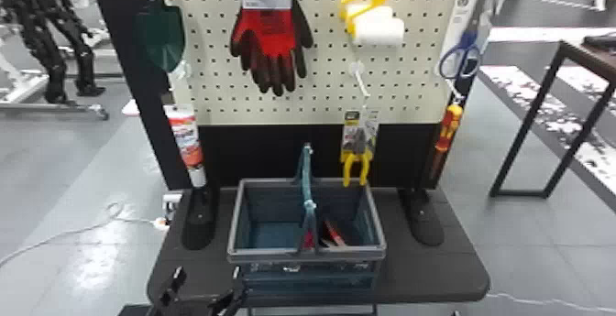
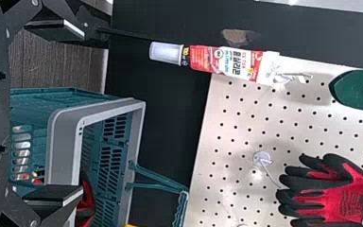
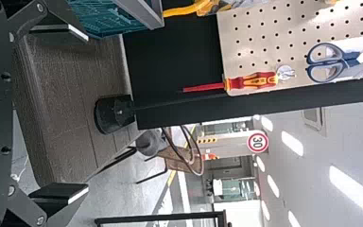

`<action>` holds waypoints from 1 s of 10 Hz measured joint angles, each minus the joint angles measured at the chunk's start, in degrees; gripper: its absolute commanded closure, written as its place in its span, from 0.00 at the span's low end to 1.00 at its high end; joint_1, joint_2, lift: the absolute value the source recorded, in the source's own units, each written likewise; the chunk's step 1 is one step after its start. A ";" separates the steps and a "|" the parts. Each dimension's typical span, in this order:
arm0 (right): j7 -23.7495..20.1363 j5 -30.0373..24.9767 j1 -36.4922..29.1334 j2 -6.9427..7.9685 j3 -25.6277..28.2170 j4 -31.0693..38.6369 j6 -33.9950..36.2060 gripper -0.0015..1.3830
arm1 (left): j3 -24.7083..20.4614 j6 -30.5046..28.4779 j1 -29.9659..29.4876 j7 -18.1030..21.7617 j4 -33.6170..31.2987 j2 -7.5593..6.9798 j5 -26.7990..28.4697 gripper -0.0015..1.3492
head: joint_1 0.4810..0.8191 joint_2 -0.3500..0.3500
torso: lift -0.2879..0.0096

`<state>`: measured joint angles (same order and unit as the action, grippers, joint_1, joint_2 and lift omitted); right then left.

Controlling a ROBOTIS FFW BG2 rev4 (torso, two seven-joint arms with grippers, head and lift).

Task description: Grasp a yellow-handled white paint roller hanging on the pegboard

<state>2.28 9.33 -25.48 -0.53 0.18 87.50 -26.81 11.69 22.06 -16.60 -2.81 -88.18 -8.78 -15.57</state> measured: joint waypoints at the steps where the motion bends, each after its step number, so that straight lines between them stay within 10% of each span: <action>1: 0.00 -0.01 -0.01 0.00 0.00 0.03 0.00 0.13 | -0.01 0.00 -0.01 0.00 0.00 0.00 0.00 0.11 | 0.20 0.50 | 0.63; 10: 0.00 0.03 -0.21 0.00 0.02 2.01 0.14 0.13 | 0.04 -0.01 0.04 0.00 -0.04 0.03 -0.03 0.11 | 0.20 0.50 | 0.63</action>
<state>2.28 9.36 -25.69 -0.53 0.19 89.52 -26.66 11.73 22.05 -16.56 -2.81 -88.22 -8.75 -15.60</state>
